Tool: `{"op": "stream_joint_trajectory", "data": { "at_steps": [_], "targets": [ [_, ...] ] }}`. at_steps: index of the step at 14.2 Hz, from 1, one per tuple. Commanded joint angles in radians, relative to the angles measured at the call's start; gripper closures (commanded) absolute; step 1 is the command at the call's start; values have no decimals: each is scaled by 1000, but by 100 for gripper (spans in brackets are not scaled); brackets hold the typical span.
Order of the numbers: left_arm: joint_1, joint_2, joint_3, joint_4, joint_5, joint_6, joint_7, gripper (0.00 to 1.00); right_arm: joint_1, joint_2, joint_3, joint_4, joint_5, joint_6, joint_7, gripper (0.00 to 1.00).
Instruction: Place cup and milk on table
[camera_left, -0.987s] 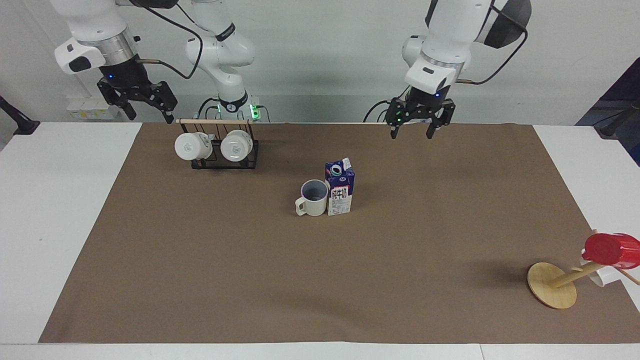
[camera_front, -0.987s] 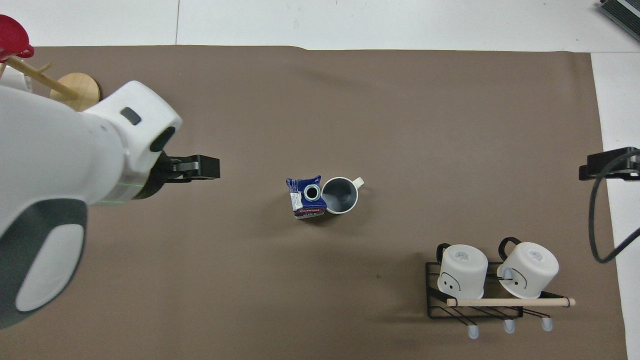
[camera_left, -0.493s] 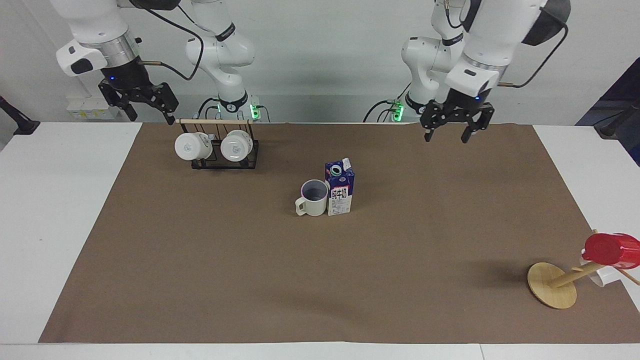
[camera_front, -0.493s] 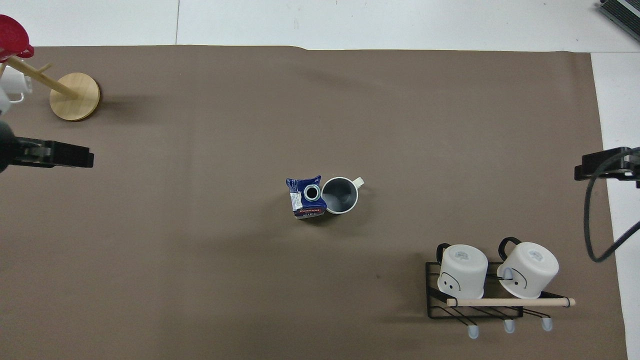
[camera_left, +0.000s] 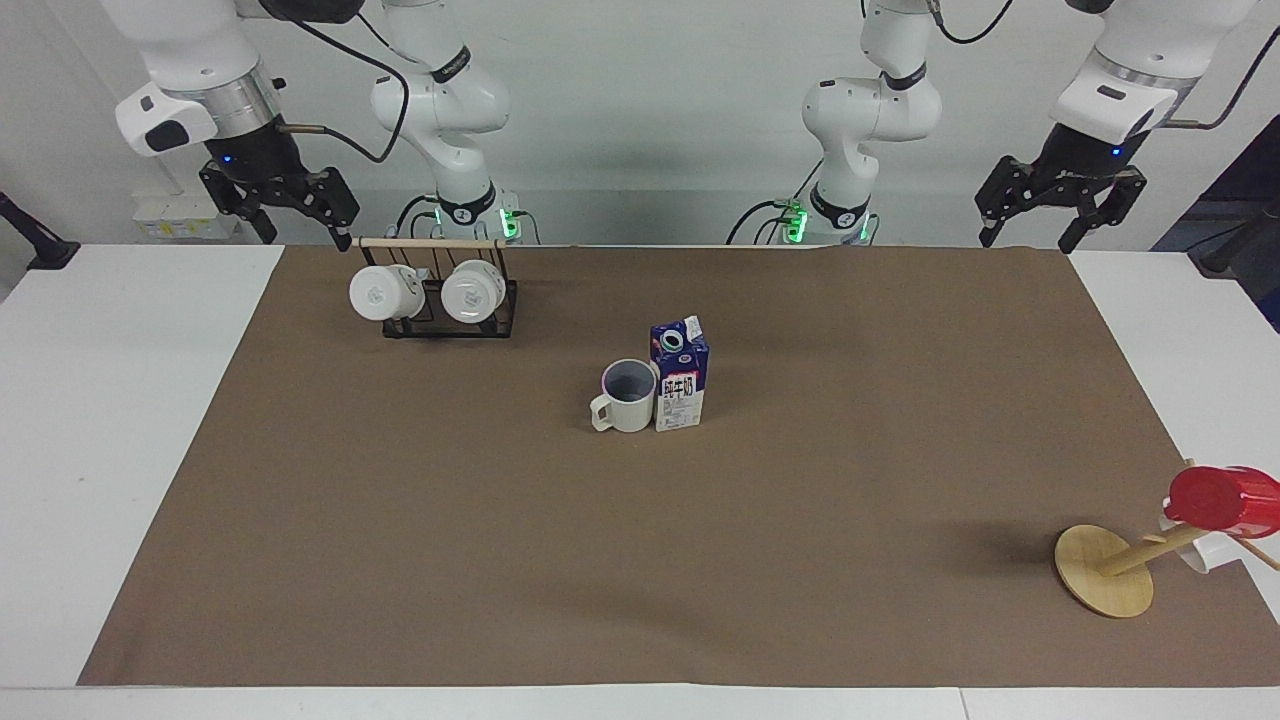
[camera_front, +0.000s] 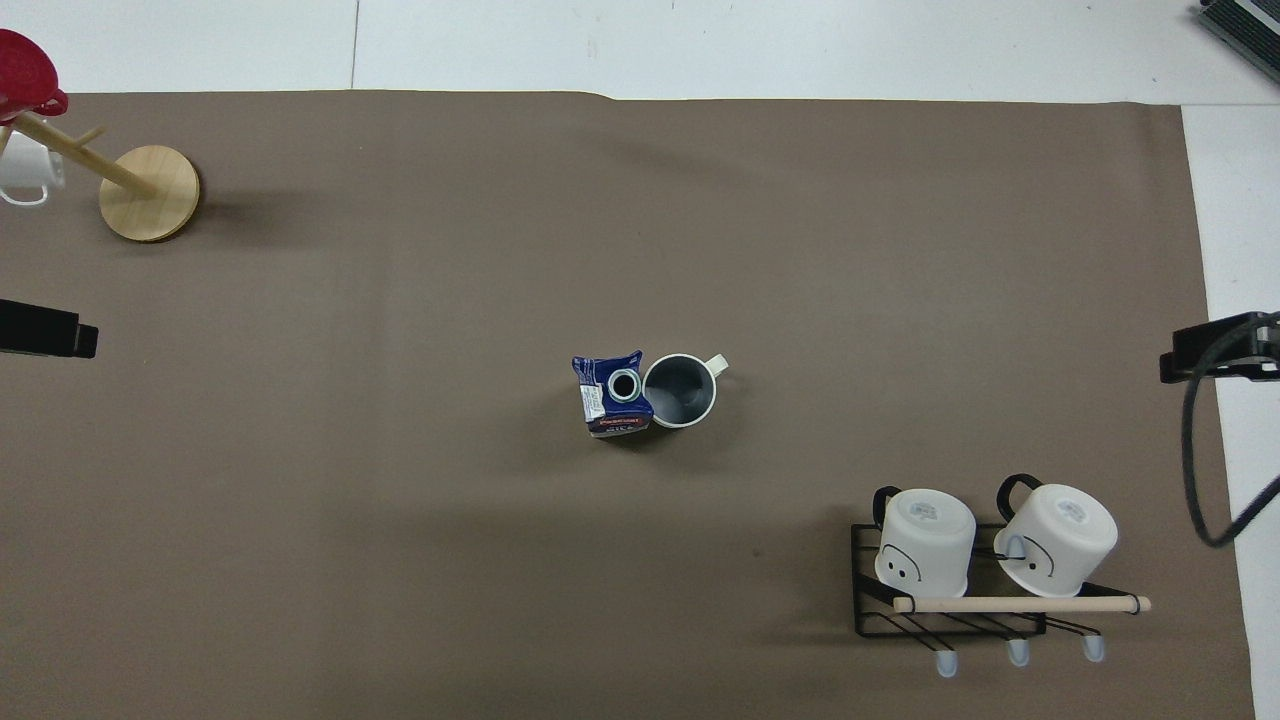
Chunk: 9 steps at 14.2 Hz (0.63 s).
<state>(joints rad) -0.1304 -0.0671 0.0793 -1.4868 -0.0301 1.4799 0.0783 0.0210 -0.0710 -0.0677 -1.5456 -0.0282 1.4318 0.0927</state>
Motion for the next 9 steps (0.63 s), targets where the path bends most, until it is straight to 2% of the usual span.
{"op": "stream_joint_trajectory", "data": {
  "at_steps": [1,9],
  "targets": [
    [20,40,-13,73,3,-49,12,0,-4,16,6,39,-10,-5,-34,0],
    [20,46,-13,76,6,-52,0,0,-7,-9,6,-13,-2,33,-28,0]
  ]
}}
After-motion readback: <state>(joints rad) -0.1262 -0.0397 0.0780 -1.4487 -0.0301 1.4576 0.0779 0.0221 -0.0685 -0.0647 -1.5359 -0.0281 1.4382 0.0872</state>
